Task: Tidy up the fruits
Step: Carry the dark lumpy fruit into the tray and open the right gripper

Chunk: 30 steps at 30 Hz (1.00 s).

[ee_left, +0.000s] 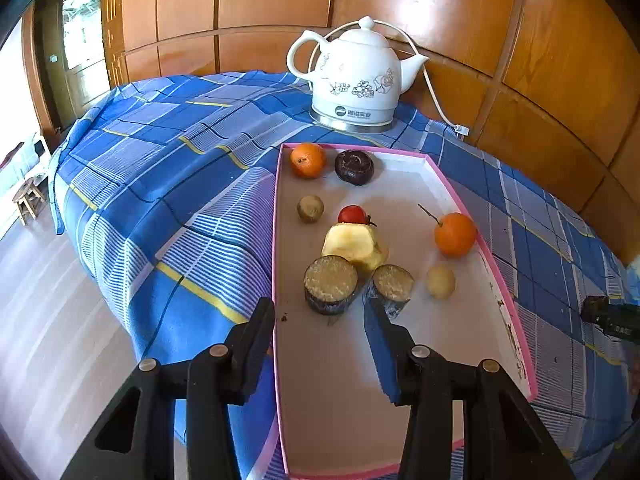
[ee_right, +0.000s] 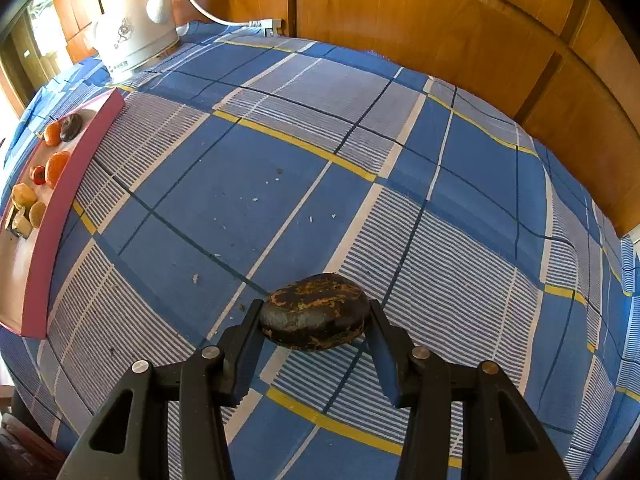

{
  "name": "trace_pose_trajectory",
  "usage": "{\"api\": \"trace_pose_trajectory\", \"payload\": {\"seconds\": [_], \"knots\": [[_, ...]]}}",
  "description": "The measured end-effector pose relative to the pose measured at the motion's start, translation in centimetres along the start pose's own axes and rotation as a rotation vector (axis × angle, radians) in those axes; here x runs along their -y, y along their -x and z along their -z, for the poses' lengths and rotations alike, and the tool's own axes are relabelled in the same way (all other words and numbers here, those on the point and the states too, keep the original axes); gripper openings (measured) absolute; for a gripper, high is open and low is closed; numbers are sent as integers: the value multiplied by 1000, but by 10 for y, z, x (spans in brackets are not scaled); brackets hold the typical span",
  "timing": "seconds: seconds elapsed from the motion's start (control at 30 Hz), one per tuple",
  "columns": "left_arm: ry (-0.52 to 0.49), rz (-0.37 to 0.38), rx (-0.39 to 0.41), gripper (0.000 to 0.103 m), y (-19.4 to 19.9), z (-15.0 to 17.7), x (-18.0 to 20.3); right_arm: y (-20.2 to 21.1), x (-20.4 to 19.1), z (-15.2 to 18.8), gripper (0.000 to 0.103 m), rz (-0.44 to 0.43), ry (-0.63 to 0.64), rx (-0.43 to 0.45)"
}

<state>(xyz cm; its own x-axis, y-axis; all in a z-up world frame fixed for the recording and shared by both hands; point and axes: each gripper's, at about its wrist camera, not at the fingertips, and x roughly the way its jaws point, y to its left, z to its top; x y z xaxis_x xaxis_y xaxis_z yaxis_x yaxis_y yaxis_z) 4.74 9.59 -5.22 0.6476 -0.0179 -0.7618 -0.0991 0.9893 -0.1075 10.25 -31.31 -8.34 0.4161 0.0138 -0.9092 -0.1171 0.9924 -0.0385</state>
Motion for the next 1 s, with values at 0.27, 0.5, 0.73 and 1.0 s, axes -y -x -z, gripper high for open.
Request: {"api": "trace_pose_trajectory", "payload": {"seconds": [0.27,0.5,0.73,1.0], "knots": [[-42,35,37,51,16,0,20,3,-3,2,50,-18,19,6],[-87,56,45,51,22,2,34,2,-9,2,50,-34,37,1],[-99,65,34,51,22,6,36,-3,-14,4,50,-36,56,-16],[-92,74,25,53,20,8,34,-5,-14,6,50,-45,49,-21]]}}
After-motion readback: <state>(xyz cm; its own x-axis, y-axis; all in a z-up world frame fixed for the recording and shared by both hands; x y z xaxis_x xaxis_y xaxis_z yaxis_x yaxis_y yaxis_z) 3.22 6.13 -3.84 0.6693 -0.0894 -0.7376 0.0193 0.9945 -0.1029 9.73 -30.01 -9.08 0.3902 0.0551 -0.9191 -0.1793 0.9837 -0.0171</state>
